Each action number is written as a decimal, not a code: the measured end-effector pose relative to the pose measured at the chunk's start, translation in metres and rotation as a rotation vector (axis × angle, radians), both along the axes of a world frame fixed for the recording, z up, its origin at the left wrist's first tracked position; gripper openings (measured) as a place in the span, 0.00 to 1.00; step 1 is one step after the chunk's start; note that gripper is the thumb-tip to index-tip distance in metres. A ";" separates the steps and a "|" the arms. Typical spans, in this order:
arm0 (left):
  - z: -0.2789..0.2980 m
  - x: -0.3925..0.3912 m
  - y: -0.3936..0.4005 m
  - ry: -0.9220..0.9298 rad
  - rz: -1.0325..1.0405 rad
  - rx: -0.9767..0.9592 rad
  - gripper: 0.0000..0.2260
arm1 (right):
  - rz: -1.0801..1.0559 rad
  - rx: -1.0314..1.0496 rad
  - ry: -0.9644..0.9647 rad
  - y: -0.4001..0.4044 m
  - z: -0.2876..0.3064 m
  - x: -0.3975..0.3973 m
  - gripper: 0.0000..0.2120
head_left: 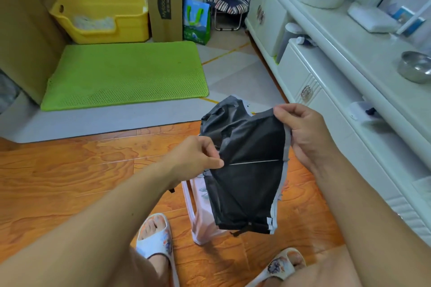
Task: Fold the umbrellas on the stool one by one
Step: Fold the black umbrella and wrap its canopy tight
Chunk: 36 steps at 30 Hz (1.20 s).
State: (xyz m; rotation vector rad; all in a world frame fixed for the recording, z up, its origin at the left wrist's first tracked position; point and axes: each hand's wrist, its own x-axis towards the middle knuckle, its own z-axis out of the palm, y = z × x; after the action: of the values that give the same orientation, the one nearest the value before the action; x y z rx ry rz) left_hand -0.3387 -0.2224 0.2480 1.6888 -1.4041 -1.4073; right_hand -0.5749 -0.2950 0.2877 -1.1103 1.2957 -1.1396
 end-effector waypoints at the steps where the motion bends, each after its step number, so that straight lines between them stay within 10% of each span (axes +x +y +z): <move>1: 0.002 -0.002 0.001 0.027 -0.003 -0.011 0.07 | 0.029 0.020 0.000 0.004 0.001 -0.001 0.02; 5: 0.004 -0.011 -0.004 0.304 0.157 -0.054 0.07 | 0.125 0.024 0.067 0.011 0.002 -0.008 0.05; 12: 0.007 -0.005 -0.005 0.471 -0.023 -0.027 0.42 | -0.020 -0.059 0.069 0.005 -0.001 -0.008 0.06; 18: 0.013 -0.013 -0.007 0.461 0.393 0.111 0.15 | 0.078 -0.062 0.014 0.004 0.003 -0.006 0.09; 36: 0.020 -0.023 0.005 0.042 0.428 -0.396 0.09 | -0.030 -0.141 0.196 0.006 0.002 -0.005 0.06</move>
State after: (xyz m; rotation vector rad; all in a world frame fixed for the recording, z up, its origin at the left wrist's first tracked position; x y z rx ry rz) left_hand -0.3618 -0.2177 0.2676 1.5652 -1.1188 -0.8589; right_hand -0.5798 -0.2891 0.2898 -1.3377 1.4033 -1.1820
